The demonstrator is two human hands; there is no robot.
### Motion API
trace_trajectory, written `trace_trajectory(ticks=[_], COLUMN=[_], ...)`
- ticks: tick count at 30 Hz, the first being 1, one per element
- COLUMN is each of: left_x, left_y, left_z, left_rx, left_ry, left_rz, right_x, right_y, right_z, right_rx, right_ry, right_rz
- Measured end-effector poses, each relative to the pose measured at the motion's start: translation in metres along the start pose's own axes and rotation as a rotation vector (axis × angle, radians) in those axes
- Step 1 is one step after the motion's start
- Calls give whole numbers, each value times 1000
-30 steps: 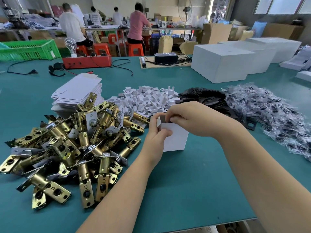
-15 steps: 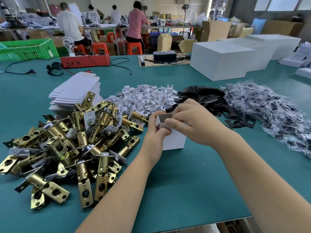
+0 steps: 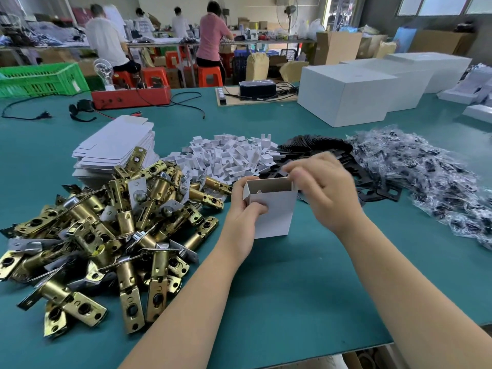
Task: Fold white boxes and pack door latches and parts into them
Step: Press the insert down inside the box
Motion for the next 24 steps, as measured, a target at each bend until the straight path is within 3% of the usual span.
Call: trace_trajectory(ticks=[2,5,8,10,13,18,24], left_x=[1,3,1,0,-6,-12,-14], left_y=[-1,0,1,1,1,1,-4], left_z=[2,5,6,8,11,11,6], left_rx=[15,39,40,34,35,40,6], left_ry=[2,-32,-102,-161,-198,-130,-75], left_rz=[4,-2,-5,-5,19,59,82], right_x=[22,42,72,82,83,76,98], right_y=[-19,-60,-84,-92,-94,-91,-73], right_z=[-57,-132,-175,-193,-208,-221,-181], right_rx=[-339,-741,-904,-973,-987,-923,-682], right_ry=[22,-29,-170,-314,-481,-577,-450], right_rz=[-197,-280,-339,-246,-19,166,-274])
Point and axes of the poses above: each hand's wrist, its own y-axis towards the middle knuckle, its own x-axis out of the back of the hand, z = x × y, the point moved 10 cm from there along y, towards the middle knuckle, and after that the axes turned 9 degrees about x, right-handed, at the moved point
